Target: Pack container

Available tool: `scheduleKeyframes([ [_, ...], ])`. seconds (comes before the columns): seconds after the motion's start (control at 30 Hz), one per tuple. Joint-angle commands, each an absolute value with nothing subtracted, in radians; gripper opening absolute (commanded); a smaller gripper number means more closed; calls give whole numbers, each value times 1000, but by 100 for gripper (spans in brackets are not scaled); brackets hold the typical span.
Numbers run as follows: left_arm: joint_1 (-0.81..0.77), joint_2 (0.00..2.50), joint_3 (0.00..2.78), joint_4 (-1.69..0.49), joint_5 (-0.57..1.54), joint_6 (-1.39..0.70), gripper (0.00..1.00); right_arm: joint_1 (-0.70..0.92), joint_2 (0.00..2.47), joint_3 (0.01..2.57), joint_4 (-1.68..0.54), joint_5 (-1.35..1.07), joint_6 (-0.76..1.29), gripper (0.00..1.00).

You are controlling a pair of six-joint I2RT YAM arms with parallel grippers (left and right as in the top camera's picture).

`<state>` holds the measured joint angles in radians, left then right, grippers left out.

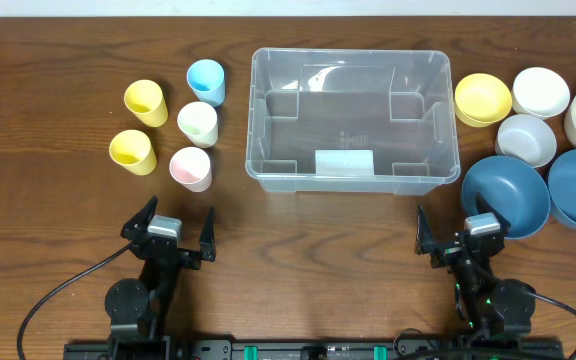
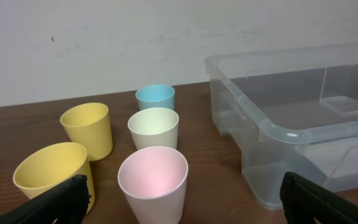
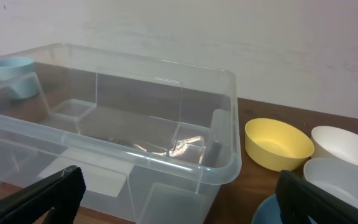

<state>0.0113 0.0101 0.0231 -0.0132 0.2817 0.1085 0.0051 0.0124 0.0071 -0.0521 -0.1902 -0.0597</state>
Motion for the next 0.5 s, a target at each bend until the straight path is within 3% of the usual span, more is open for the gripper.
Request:
scheduleKeyframes([
  [0.0,16,4,4,-46,288,107,98,14,7,6,-57,-184,-68,99],
  [0.47,16,4,4,-46,288,107,98,14,7,6,-56,-184,-68,99],
])
